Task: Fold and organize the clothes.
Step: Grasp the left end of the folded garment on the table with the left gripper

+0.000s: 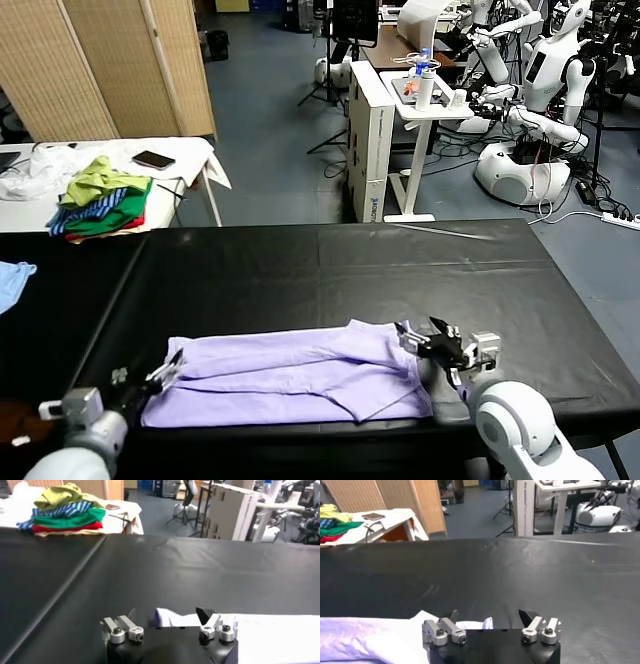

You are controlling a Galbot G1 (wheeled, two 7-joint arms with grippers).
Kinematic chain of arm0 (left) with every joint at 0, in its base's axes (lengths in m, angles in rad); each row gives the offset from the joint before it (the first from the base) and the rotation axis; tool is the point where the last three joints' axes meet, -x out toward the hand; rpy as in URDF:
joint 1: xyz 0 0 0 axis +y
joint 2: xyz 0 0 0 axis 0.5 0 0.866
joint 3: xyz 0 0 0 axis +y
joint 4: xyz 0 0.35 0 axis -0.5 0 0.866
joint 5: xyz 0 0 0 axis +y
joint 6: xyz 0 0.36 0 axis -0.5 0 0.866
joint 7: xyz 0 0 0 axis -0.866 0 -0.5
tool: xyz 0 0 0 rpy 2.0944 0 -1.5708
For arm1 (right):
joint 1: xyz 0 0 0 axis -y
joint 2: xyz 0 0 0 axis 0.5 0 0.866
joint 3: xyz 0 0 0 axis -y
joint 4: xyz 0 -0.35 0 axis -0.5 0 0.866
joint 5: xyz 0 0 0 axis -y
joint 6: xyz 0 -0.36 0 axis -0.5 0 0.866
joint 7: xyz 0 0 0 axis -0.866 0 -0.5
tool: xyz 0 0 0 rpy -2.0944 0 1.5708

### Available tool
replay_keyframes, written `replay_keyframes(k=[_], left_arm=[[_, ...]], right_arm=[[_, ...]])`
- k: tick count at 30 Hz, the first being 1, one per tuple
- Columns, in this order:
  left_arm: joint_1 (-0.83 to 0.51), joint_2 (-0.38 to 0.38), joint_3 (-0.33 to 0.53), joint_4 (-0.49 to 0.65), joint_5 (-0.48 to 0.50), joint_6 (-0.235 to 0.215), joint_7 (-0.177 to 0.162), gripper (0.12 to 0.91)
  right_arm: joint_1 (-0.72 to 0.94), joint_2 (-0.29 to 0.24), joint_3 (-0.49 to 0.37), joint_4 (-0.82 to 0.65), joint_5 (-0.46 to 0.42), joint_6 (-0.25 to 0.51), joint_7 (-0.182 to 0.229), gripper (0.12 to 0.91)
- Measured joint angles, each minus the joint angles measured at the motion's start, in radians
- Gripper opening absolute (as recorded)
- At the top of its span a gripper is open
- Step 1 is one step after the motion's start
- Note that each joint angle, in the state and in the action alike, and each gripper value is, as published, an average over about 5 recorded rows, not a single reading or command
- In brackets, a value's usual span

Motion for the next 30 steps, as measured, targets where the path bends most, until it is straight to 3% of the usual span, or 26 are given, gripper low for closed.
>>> replay_keyframes(k=[10,19,26,30], left_arm=[[0.056,-0.077,-0.022,0.011,-0.005,-0.026,0.031,0.907],[0.051,-0.088,-0.019,0.02,0.008,-0.042,0.045,0.892],[0.048,-0.089,0.0,0.02,0.055,-0.059,0.061,0.781],[0.041,-0.091,0.005,0.024,0.051,-0.06,0.06,0.643]], right_arm=[[0.002,-0.004,0.001,0.0,-0.001,0.001,0.0,0.907],[0.007,0.002,-0.006,-0.006,-0.006,0.003,0.0,0.907],[0.01,0.004,-0.008,-0.007,-0.008,0.003,-0.001,0.907],[0.014,0.004,-0.009,-0.01,-0.011,0.004,-0.003,0.907]])
